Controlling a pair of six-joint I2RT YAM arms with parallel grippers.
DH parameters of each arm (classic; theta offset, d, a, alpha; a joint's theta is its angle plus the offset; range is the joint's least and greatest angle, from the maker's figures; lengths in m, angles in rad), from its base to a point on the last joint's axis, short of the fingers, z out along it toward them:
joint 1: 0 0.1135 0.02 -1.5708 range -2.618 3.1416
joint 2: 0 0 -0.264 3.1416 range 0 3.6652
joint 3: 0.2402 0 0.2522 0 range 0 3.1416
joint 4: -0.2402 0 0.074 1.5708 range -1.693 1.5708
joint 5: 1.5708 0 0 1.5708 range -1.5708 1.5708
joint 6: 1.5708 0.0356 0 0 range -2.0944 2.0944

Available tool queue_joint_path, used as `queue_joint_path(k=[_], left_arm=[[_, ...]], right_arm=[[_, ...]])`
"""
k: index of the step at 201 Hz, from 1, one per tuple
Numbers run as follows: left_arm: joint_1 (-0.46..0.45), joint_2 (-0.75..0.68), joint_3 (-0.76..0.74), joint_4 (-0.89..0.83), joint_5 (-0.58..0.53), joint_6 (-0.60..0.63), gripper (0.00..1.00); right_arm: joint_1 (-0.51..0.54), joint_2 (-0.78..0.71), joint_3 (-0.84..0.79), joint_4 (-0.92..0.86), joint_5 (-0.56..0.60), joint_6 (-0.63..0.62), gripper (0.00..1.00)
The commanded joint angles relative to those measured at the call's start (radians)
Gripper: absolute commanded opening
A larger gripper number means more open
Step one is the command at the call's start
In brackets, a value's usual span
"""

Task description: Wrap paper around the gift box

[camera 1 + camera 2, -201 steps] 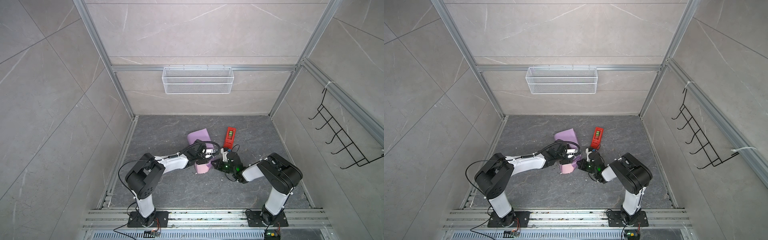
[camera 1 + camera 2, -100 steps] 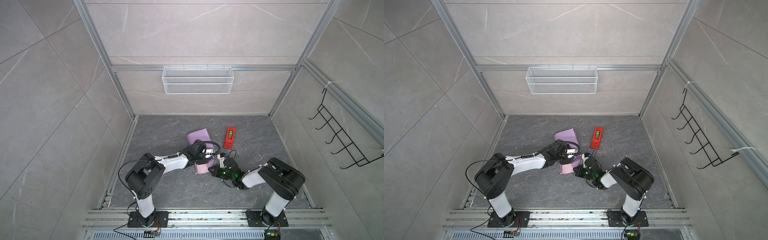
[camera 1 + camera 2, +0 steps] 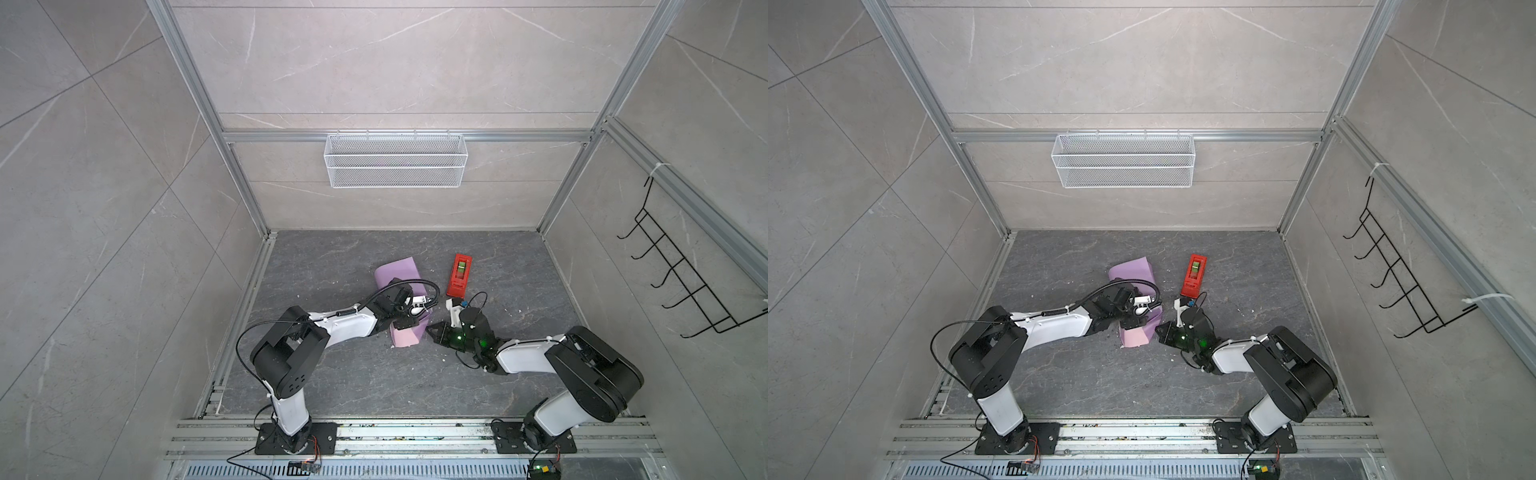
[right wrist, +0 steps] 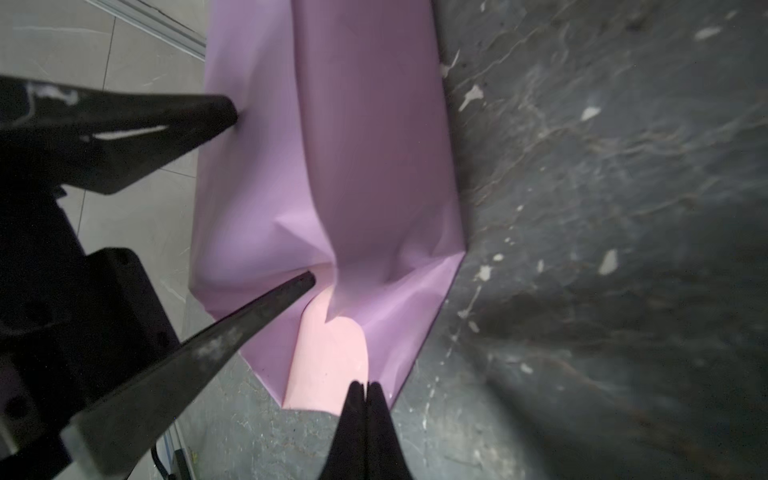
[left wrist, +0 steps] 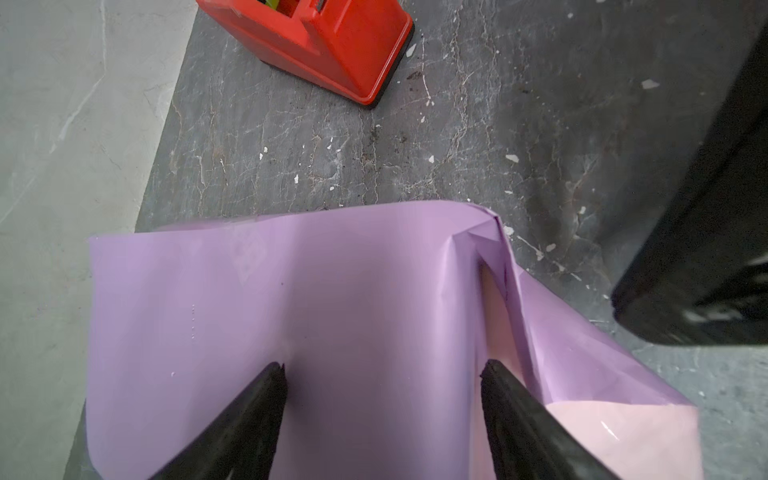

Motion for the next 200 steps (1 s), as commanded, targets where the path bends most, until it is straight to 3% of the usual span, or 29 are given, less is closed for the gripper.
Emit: queue_joint_path(k=[1,88,121,141,163,181,200], left_arm=[[0.004,-0.044,0.036,-0.041,0.032,-0.082,0.76],[0.002,-0.21,-0.032,0.045,0.083,-0.266,0.77],[0.003,-0.318,-0.108,0.063,0.013,-0.4,0.77],[0.01,-0.401,-0.164,0.056,-0.071,-0.547,0.77],[0.07,-0.478,-0.187,-0.039,-0.145,-0.82,0.77],[0.182,-0.498,-0.176,-0.158,-0.046,-1.08,0.77],[0.308,-0.463,-0.18,-0.176,0.167,-1.301,0.77]], right_arm=[[-0.01,0.015,0.012,-0.024,-0.015,-0.028,0.0],[-0.011,0.212,0.145,0.104,0.003,0.001,0.0],[-0.013,0.203,0.124,0.121,-0.005,0.004,0.02],[-0.028,0.127,0.051,0.086,-0.014,-0.009,0.03],[-0.076,-0.023,-0.004,-0.03,-0.037,-0.052,0.08],[-0.111,-0.148,0.036,-0.23,-0.037,-0.134,0.13],[-0.147,-0.195,0.102,-0.342,-0.04,-0.182,0.21]])
